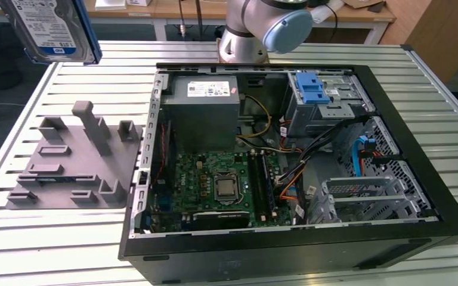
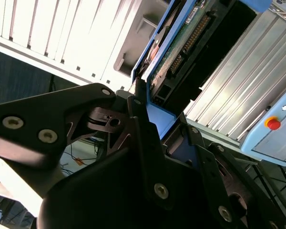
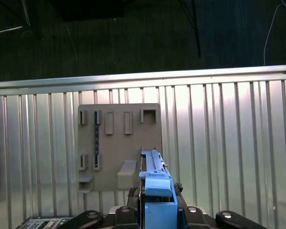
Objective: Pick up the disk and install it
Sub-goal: 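Pick up the disk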
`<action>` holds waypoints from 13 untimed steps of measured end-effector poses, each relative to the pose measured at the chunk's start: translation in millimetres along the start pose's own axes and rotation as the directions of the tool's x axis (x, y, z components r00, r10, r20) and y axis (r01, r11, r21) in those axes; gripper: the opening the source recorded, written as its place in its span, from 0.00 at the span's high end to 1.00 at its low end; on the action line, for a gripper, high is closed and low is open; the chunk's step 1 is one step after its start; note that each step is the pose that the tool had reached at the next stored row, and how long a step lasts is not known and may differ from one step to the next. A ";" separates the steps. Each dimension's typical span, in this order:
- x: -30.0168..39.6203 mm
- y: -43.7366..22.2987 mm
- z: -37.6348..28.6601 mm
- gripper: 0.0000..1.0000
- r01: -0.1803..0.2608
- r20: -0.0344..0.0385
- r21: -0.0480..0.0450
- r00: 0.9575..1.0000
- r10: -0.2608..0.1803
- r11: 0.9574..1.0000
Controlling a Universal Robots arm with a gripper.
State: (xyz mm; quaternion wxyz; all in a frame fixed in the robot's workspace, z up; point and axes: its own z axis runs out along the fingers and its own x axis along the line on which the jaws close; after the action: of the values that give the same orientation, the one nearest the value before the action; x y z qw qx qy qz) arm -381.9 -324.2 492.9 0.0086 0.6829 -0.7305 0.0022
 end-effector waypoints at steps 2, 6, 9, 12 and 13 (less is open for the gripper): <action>-1.0 -15.6 -0.2 0.64 0.000 0.000 0.000 1.000 0.000 1.000; -1.1 -16.5 -0.2 0.64 0.000 0.000 0.000 1.000 0.000 1.000; -1.2 -17.4 -0.2 0.64 0.000 0.000 0.000 1.000 0.000 1.000; -1.2 -18.1 -0.2 0.64 0.000 0.000 0.000 1.000 0.000 1.000; -1.2 -18.7 -0.2 0.64 0.000 0.000 0.000 1.000 0.000 1.000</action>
State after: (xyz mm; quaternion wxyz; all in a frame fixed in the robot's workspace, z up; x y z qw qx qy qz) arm -363.2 -324.2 493.0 0.0086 0.6829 -0.7305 0.0022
